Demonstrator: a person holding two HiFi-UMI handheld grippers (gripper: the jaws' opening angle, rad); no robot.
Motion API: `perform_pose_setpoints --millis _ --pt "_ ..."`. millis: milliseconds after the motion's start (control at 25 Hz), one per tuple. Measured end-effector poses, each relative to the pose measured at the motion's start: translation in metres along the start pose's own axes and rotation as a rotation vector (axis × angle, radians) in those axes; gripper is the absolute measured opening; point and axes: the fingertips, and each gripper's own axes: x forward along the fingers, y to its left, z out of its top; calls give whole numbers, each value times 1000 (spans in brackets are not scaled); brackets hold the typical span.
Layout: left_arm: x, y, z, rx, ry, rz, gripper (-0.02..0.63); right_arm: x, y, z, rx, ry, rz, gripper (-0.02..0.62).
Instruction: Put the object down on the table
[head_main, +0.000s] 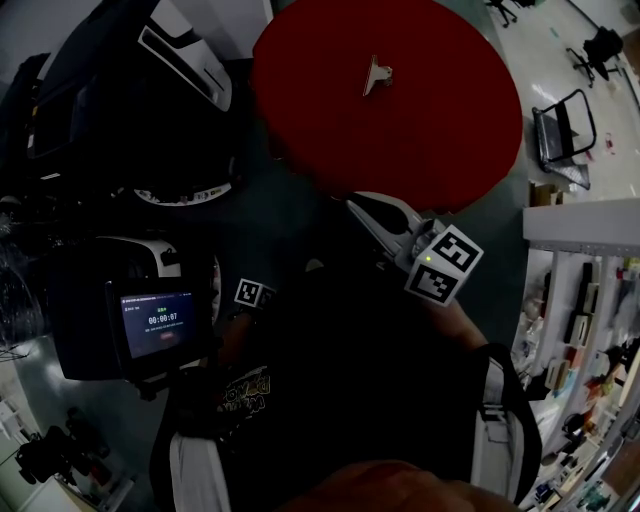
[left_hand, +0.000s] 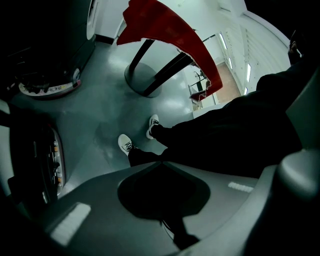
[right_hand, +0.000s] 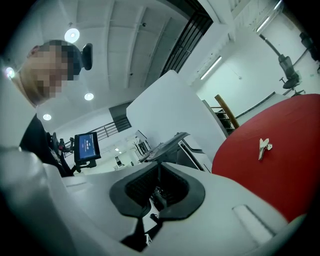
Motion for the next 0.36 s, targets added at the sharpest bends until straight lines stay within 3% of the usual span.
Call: perform_pose_setpoints --millis 360 --pt "-2 2 -10 20 36 5 12 -6 6 -12 31 -1 -19 15"
